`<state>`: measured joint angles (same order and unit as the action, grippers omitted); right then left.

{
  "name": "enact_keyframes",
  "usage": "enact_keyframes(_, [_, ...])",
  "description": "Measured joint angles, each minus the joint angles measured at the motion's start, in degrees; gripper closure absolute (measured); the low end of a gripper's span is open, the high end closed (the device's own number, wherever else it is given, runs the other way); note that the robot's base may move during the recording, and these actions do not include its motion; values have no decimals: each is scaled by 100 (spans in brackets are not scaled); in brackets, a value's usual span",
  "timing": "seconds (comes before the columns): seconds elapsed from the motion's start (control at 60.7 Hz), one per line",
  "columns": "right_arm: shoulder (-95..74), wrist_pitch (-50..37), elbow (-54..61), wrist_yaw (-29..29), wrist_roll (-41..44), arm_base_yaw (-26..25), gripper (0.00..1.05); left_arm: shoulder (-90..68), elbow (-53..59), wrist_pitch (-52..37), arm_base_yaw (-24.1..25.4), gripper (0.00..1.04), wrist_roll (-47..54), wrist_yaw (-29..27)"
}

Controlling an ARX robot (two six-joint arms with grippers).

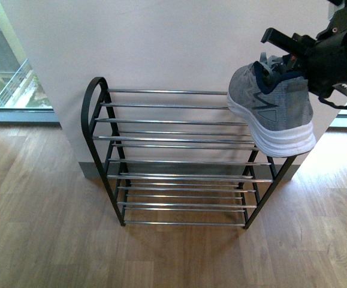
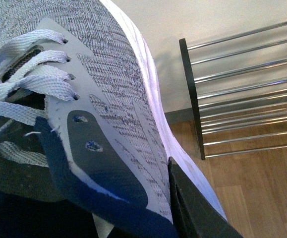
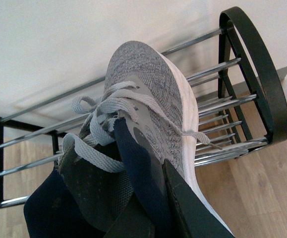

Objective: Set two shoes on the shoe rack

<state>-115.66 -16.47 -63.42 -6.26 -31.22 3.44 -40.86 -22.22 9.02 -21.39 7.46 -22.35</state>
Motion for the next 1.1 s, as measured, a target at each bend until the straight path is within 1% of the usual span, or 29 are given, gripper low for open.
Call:
enact_keyframes(0.148, [-811,57,-737,-133,-332,-107,103,0,0,0,0,103,0,0])
enact_keyframes(0.28, [-1471,-221,-1298,-302,-509,-323,103,0,0,0,0,103,0,0])
enact_keyframes(0.379, [-1738,-396,-1519,-343,-518,-455,103,0,0,0,0,103,0,0])
enact_keyframes(0.511, [-1954,-420,-1705,-337,-481,-529,103,0,0,0,0,103,0,0])
enact_keyframes(0.692, [-2227,-601,-1908,-166,-227,-616,103,0,0,0,2,103,0,0])
enact_keyframes(0.774, [-2275,-649,-1958,-79,-122,-647,92,0,0,0,0,103,0,0])
enact_keyframes(0.856, [-2277,-754,-1958,4,4,-671,78,0,0,0,0,103,0,0])
enact_keyframes(0.873, [-2277,-765,-1956,15,13,-675,77,0,0,0,0,103,0,0])
enact_keyframes(0.939, [-2247,-883,-1906,105,98,-693,67,0,0,0,0,103,0,0])
enact_keyframes(0.955, [-2212,-925,-1851,146,118,-699,62,0,0,0,0,103,0,0])
enact_keyframes(1.038, [-2072,-1049,-1626,299,168,-726,51,0,0,0,0,103,0,0])
enact_keyframes(1.087, [-1858,-1121,-1340,439,199,-752,40,0,0,0,0,103,0,0])
enact_keyframes(1.104, [-1814,-1141,-1285,466,201,-758,39,0,0,0,0,103,0,0])
